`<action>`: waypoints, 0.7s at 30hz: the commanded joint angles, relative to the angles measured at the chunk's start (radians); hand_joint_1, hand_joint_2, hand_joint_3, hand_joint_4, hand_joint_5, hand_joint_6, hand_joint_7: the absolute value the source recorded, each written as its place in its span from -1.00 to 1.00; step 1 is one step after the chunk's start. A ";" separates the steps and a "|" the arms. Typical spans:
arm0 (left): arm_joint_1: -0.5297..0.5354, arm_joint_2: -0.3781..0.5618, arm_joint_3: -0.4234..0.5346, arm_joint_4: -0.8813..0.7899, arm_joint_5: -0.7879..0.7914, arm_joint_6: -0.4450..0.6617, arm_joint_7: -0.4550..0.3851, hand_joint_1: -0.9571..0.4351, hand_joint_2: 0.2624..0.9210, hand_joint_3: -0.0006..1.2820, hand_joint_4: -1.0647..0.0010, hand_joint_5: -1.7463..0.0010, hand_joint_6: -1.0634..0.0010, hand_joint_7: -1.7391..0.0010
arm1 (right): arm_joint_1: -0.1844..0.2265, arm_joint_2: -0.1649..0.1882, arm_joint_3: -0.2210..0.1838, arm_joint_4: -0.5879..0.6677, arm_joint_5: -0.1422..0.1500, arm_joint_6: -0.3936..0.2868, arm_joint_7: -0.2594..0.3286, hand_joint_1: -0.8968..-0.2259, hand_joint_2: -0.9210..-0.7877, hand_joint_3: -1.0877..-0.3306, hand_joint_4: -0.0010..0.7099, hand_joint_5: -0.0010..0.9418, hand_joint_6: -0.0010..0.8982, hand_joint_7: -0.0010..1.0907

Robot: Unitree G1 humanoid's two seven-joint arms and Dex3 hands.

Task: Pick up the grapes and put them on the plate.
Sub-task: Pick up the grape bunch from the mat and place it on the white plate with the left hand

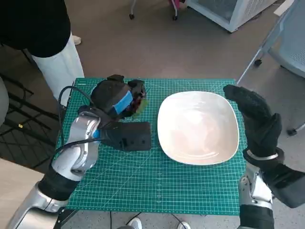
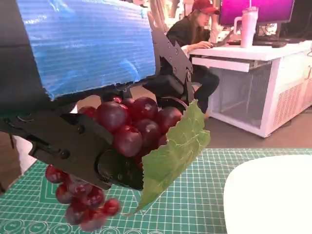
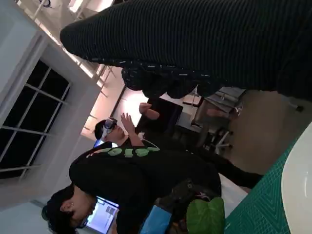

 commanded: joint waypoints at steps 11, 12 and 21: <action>-0.093 -0.139 -0.061 0.001 0.003 -0.031 -0.078 0.38 0.96 -0.89 -0.34 -0.45 -0.26 -0.14 | 0.004 -0.015 -0.019 0.014 0.031 0.010 0.021 -0.06 -1.00 0.07 -0.44 -1.00 -1.00 -0.31; -0.103 -0.151 -0.068 0.012 0.003 -0.038 -0.079 0.38 0.97 -0.89 -0.34 -0.44 -0.25 -0.16 | 0.005 -0.016 -0.021 0.013 0.033 0.011 0.023 -0.07 -1.00 0.07 -0.44 -1.00 -1.00 -0.31; -0.206 -0.260 -0.116 0.163 -0.002 -0.108 -0.056 0.38 1.00 -0.85 -0.31 -0.30 -0.06 -0.44 | 0.015 -0.024 -0.034 0.002 0.049 0.011 0.031 -0.08 -1.00 0.08 -0.44 -1.00 -1.00 -0.31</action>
